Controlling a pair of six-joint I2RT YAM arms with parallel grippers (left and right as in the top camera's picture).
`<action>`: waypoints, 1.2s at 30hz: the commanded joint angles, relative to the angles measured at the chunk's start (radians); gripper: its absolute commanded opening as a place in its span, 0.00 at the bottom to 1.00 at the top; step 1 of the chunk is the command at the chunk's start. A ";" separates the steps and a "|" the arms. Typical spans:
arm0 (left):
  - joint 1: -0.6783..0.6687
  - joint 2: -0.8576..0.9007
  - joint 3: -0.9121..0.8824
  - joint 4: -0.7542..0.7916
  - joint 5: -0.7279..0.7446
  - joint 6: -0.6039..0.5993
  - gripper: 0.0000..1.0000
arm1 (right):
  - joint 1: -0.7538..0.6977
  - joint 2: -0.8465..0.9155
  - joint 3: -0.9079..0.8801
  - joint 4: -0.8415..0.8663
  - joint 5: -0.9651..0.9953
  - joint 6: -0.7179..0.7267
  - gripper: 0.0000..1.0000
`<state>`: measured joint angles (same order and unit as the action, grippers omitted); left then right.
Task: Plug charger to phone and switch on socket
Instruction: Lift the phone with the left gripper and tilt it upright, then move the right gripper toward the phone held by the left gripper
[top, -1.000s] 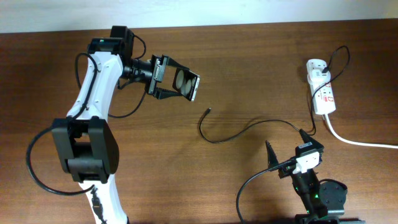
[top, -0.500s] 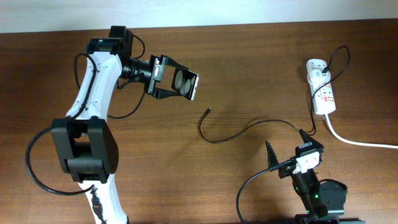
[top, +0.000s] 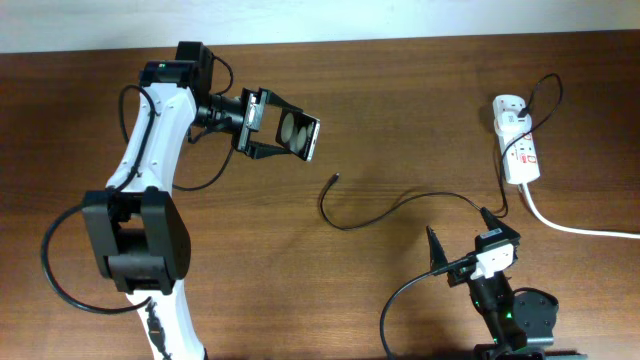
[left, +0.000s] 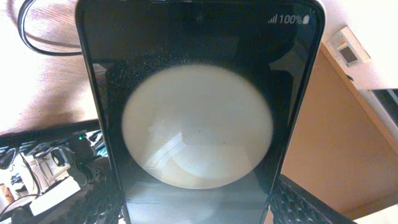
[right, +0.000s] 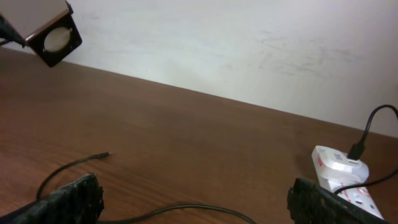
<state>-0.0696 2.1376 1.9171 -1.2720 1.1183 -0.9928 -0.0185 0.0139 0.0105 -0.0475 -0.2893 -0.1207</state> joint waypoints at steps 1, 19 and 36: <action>0.007 0.000 0.032 -0.002 0.029 -0.016 0.00 | 0.004 -0.008 0.011 0.004 -0.012 0.137 0.99; 0.007 0.000 0.032 -0.002 0.030 -0.016 0.00 | -0.488 0.597 0.605 -0.157 -0.542 0.445 0.98; 0.007 0.000 0.032 -0.002 0.029 -0.016 0.00 | -0.578 1.132 0.756 0.030 -1.181 0.523 0.99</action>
<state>-0.0696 2.1376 1.9228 -1.2724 1.1141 -0.9962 -0.5915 1.1343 0.7372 -0.0383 -1.3945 0.4015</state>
